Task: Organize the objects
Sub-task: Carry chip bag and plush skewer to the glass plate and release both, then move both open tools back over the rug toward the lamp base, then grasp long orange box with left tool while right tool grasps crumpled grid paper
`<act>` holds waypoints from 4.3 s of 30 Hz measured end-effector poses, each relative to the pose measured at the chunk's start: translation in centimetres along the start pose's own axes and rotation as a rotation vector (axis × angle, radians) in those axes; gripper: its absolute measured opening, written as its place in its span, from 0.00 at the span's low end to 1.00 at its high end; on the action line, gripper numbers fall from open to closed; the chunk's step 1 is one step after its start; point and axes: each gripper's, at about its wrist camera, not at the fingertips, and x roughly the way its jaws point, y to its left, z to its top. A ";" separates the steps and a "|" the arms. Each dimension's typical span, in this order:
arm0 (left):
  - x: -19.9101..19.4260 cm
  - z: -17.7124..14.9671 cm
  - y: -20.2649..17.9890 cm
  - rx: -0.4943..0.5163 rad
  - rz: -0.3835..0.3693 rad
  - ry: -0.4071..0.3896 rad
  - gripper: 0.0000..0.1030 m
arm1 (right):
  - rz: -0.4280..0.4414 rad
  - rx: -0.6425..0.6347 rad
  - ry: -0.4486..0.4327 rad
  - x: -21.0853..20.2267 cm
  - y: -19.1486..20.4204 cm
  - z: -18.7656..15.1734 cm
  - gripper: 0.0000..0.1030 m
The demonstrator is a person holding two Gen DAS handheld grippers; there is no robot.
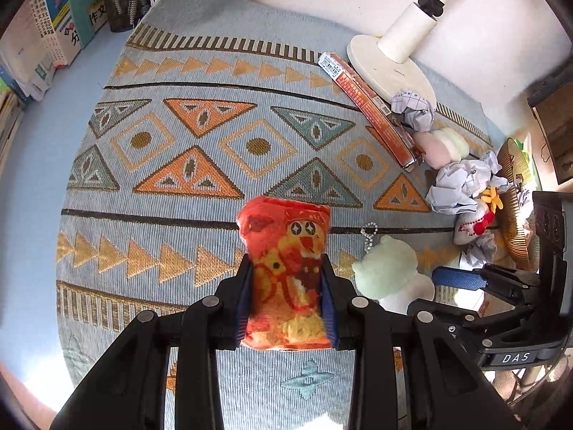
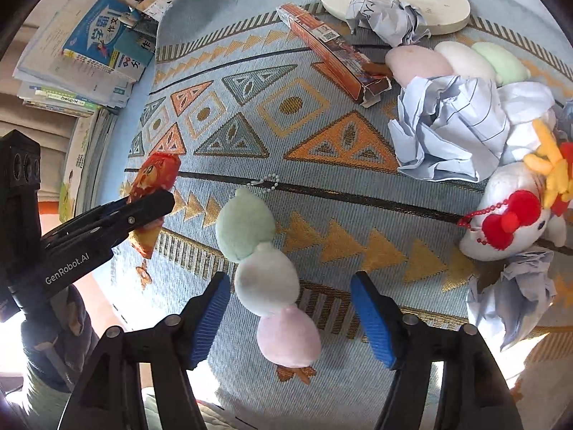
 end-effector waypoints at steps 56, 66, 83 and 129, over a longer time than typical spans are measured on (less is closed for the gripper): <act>3.2 7.9 -41.6 0.509 -0.256 -0.019 0.49 | -0.319 0.423 -0.502 -28.9 -27.1 -3.9 0.62; 1.7 6.4 -38.0 0.439 -0.261 -0.051 0.49 | -0.289 0.392 -0.489 -27.9 -25.7 -3.9 0.62; -0.8 7.4 -12.1 -0.135 -0.159 -0.093 0.78 | -0.117 0.257 -0.324 -19.0 -14.3 0.0 0.66; 8.4 14.6 -8.6 0.087 0.059 -0.041 0.27 | -0.036 0.380 -0.045 -0.9 -7.9 18.3 0.54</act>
